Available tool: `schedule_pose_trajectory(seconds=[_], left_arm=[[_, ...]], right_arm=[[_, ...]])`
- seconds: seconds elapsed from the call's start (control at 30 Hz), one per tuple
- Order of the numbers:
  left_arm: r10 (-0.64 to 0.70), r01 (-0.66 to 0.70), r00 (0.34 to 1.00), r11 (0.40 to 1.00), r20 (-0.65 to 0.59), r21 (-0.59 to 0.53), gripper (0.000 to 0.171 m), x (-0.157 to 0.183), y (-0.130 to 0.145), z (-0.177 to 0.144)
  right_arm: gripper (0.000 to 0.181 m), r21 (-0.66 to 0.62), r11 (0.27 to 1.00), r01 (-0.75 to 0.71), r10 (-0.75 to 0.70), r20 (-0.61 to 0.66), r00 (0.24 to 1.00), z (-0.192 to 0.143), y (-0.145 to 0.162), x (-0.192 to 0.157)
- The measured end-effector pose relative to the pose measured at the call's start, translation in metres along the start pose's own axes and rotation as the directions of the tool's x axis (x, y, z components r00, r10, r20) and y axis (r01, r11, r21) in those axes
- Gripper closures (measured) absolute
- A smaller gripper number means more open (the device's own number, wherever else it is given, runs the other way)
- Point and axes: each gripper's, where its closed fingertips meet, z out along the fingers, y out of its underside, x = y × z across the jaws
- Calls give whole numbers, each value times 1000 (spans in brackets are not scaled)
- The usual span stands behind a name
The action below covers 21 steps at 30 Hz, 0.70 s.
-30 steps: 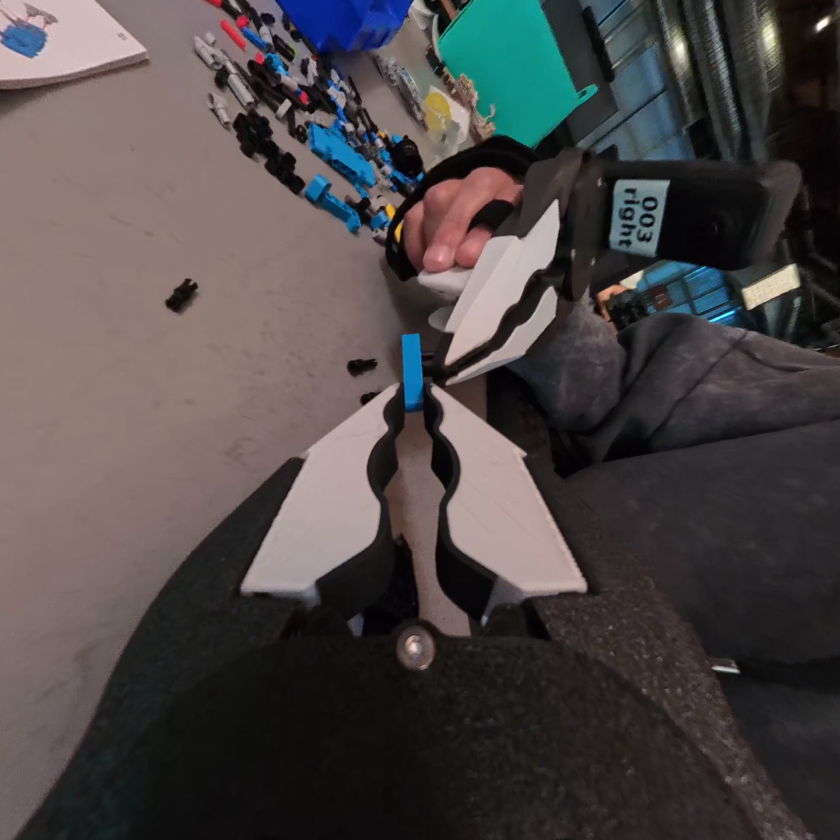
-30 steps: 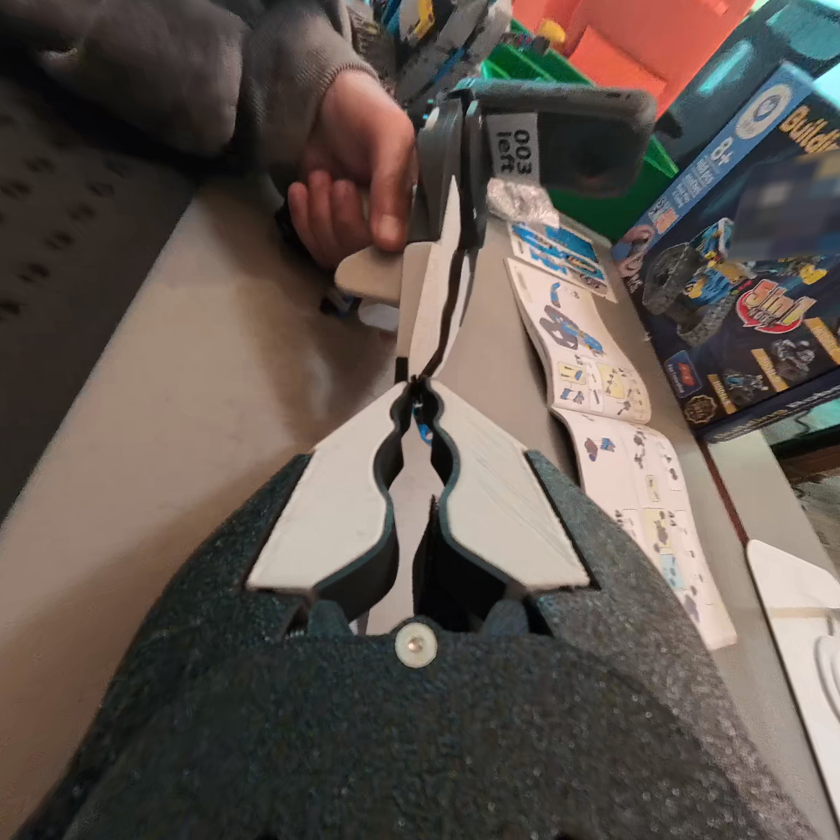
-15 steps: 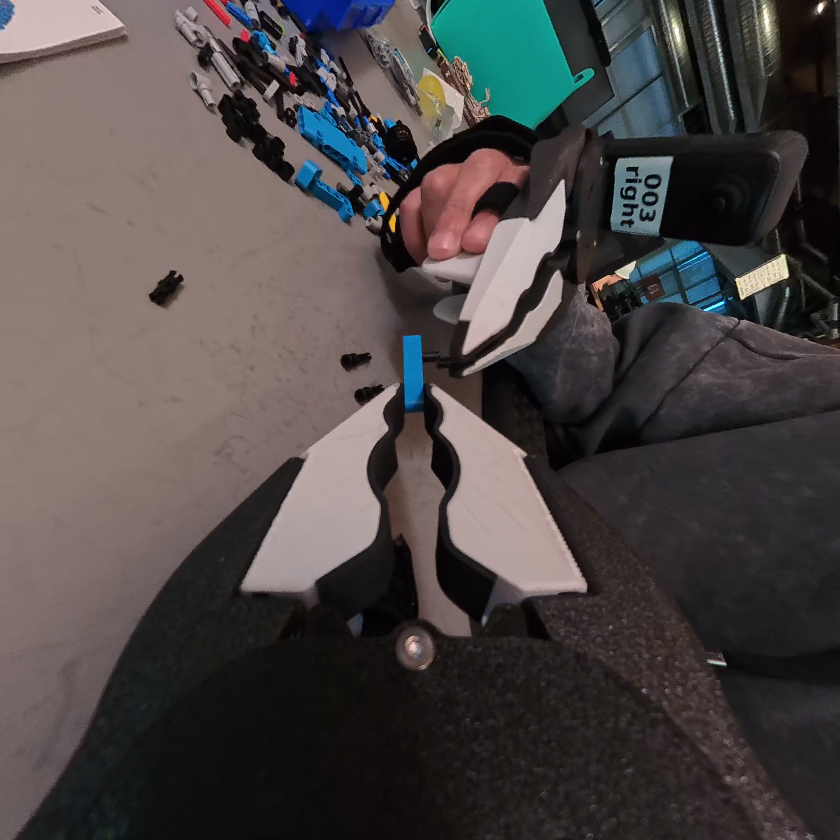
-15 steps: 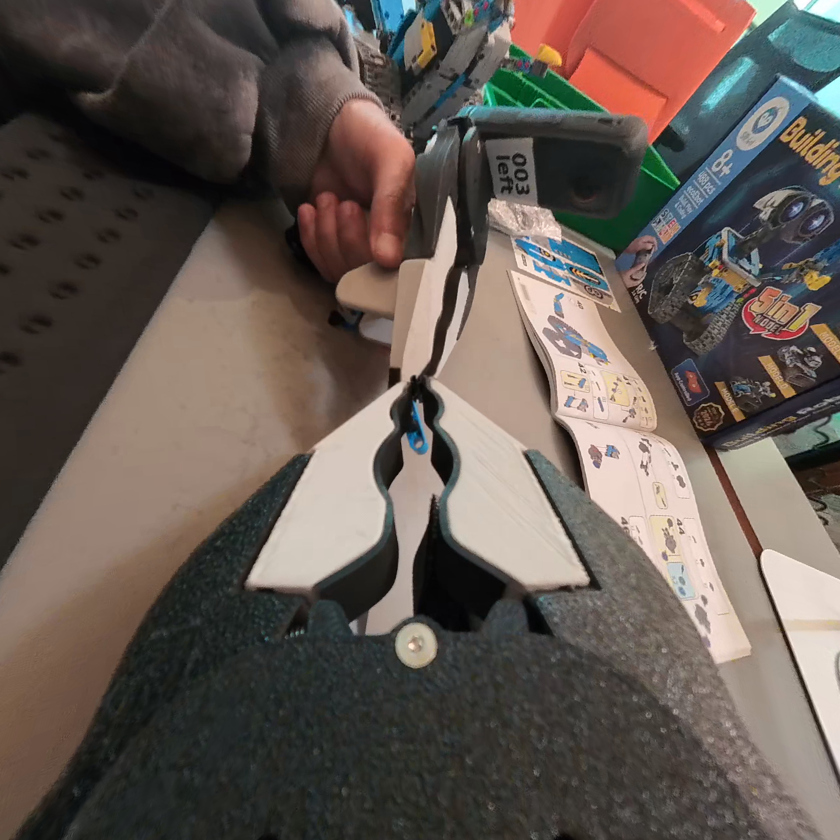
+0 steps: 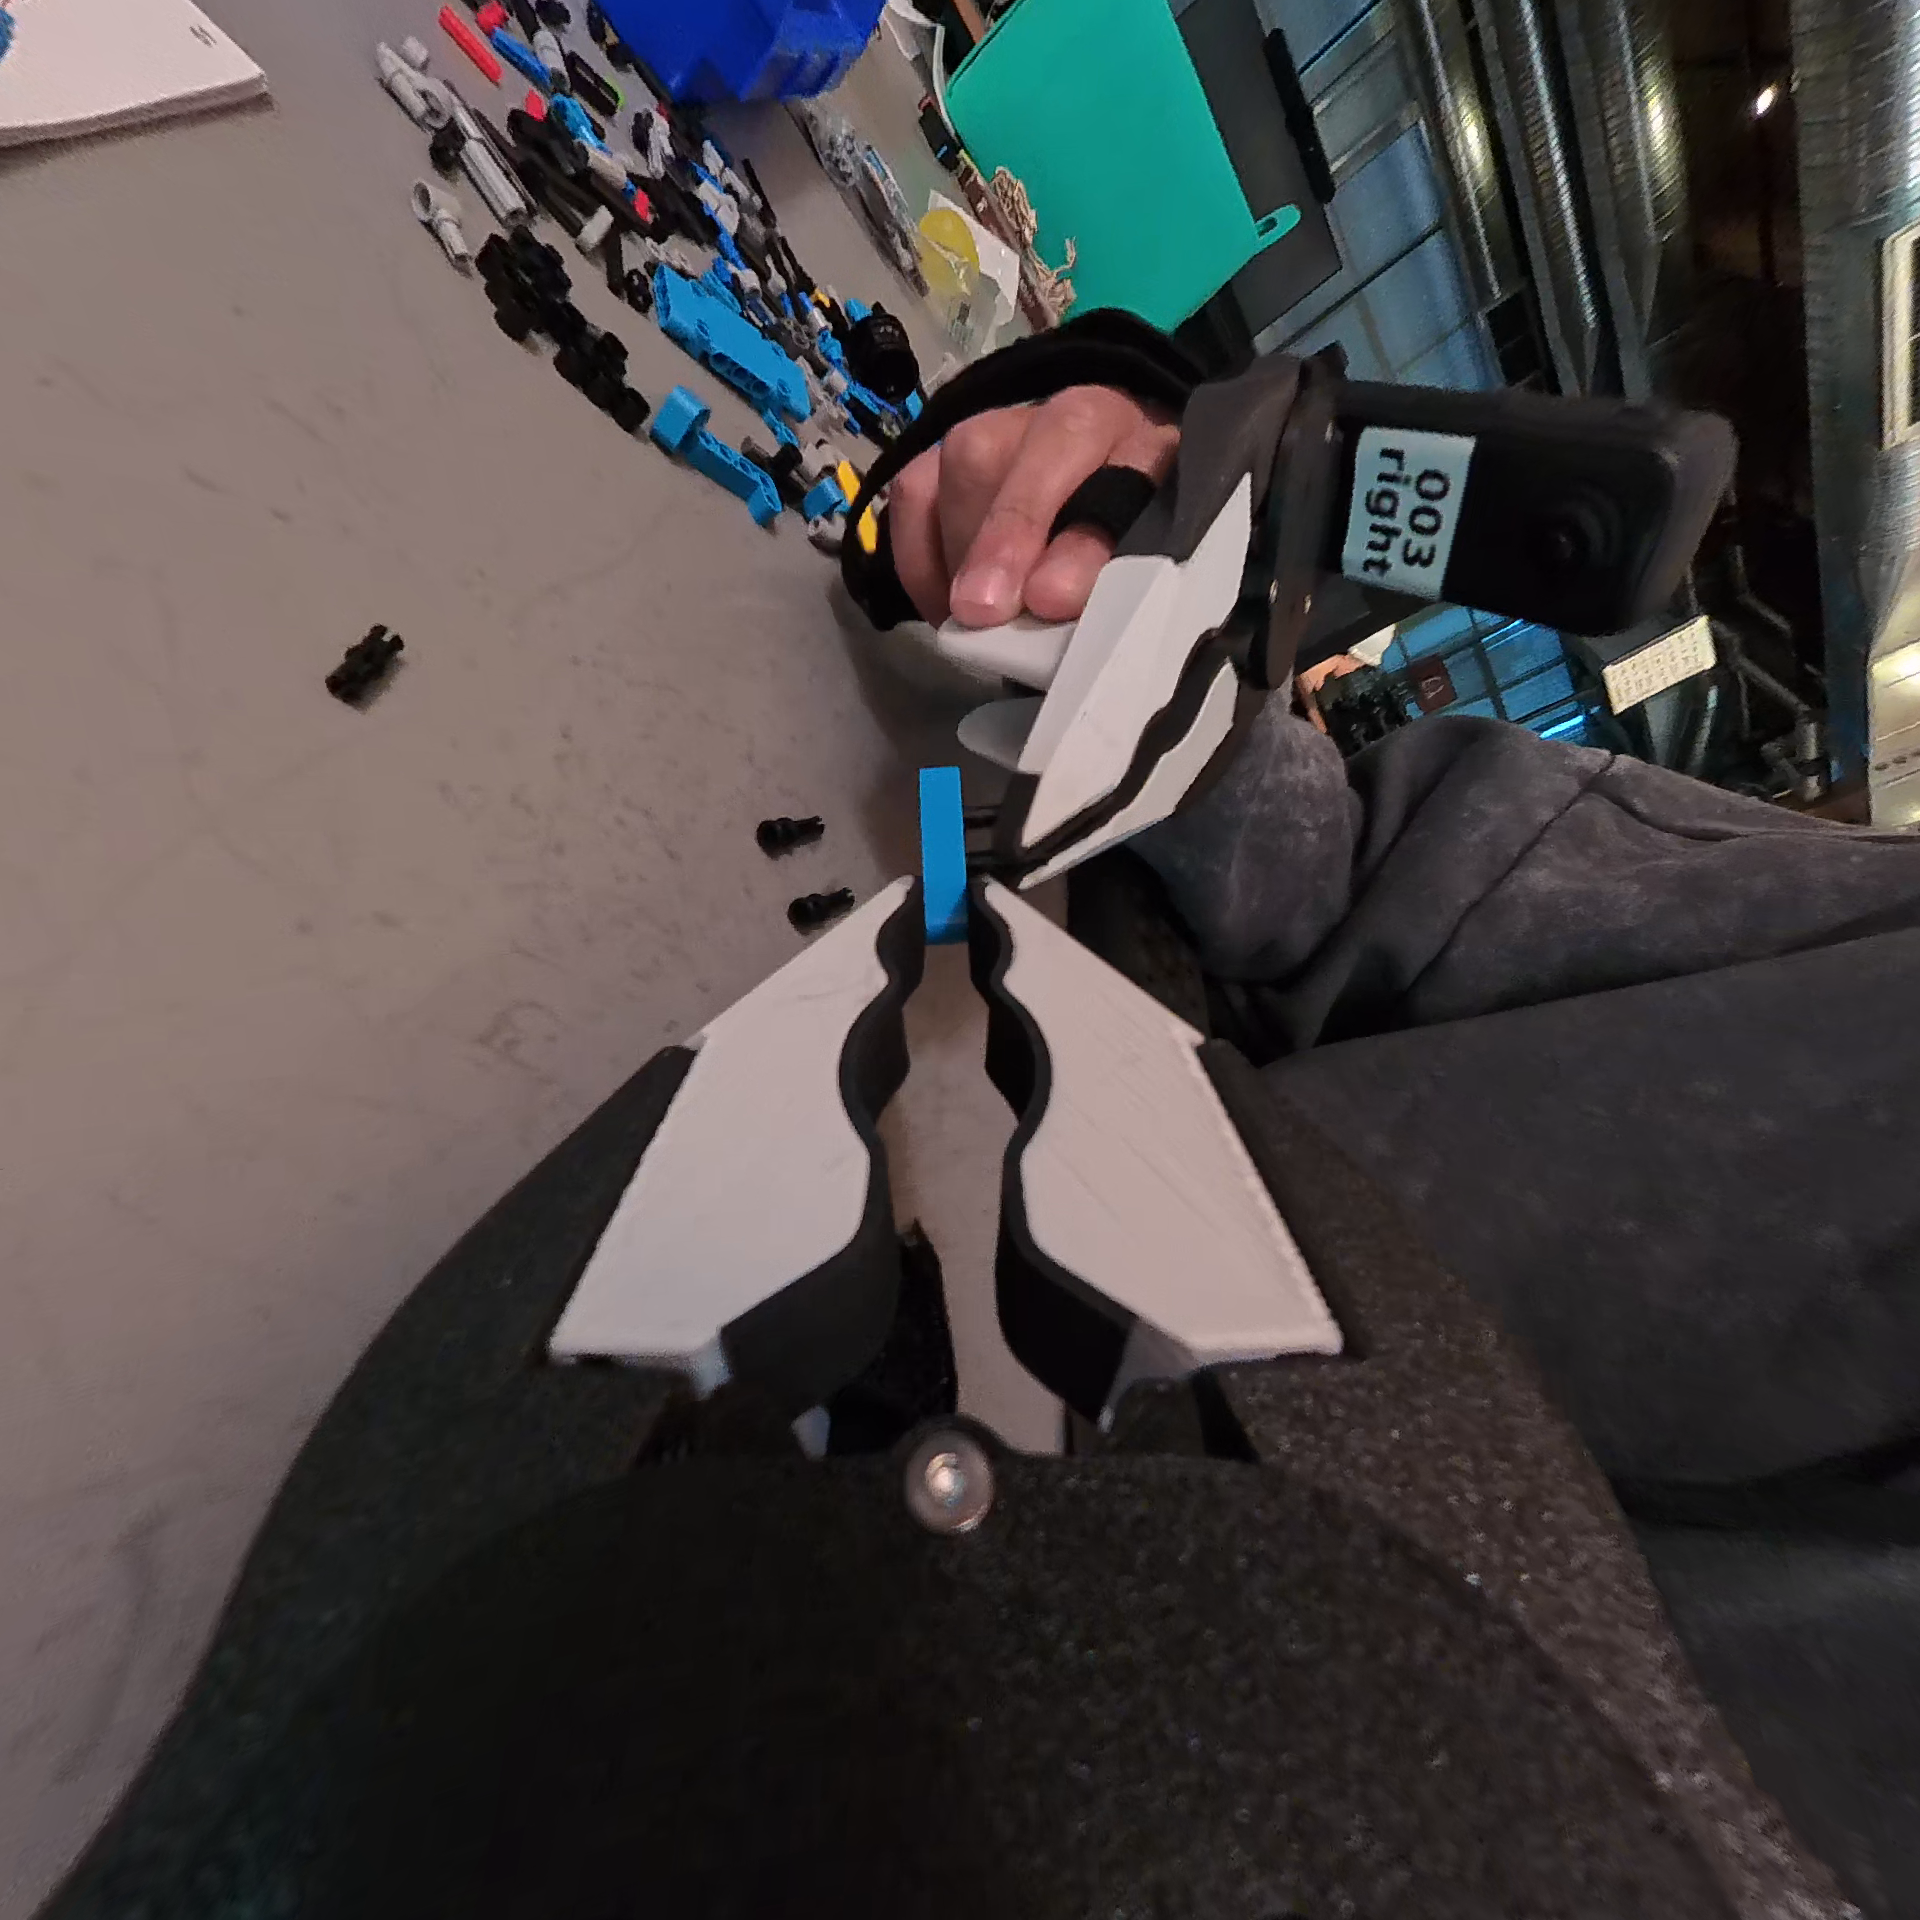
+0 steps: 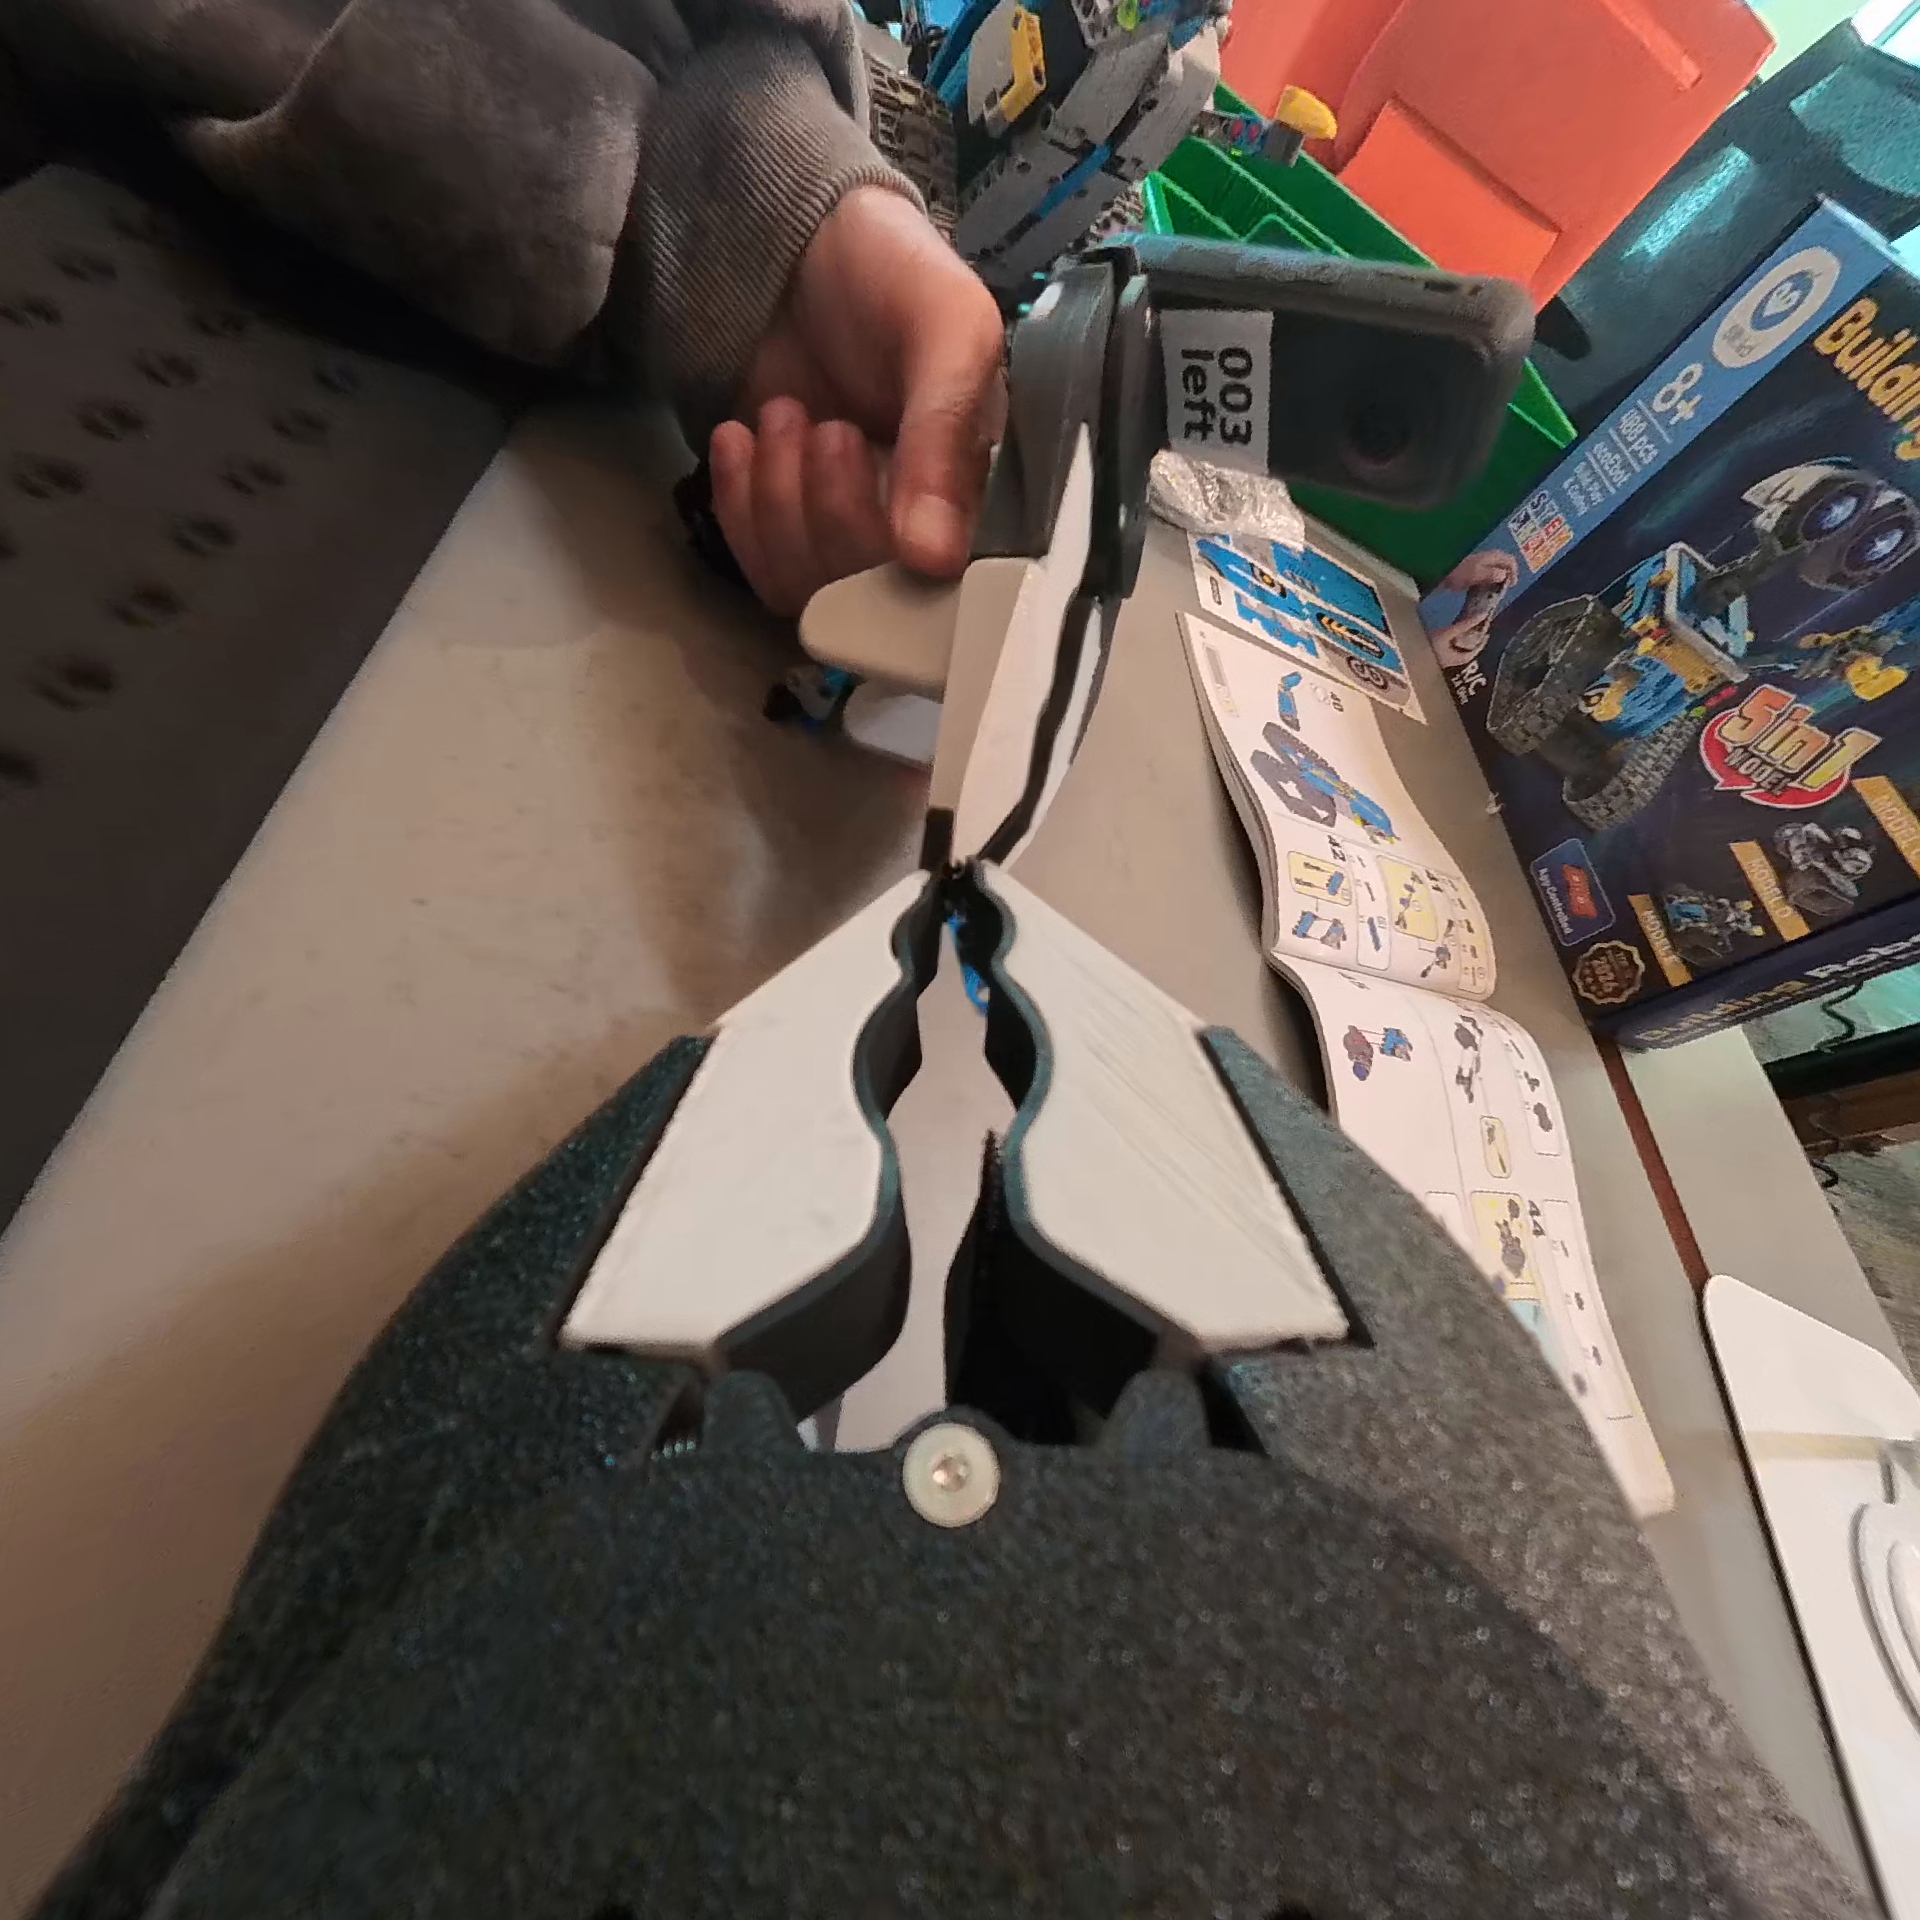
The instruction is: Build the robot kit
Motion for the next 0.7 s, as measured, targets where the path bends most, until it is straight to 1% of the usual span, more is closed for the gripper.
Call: schedule_pose_trajectory(seconds=[0.13,0.4,0.6,0.7], left_arm=[[11,-11,1000,1000,14,-9,165,-1,2,0],[16,-15,999,999,37,-31,165,-4,5,3],[2,-2,1000,1000,14,-24,165,-2,4,2],[-10,11,1000,1000,10,-23,165,-2,4,1]], right_arm=[[177,-30,999,18,-18,-4,1000,-1,3,0],[177,-38,999,15,-15,2,1000,1,5,-1],[177,-46,996,81,-82,-18,996,1,4,-1],[177,-34,997,71,-71,-14,997,0,3,-1]])
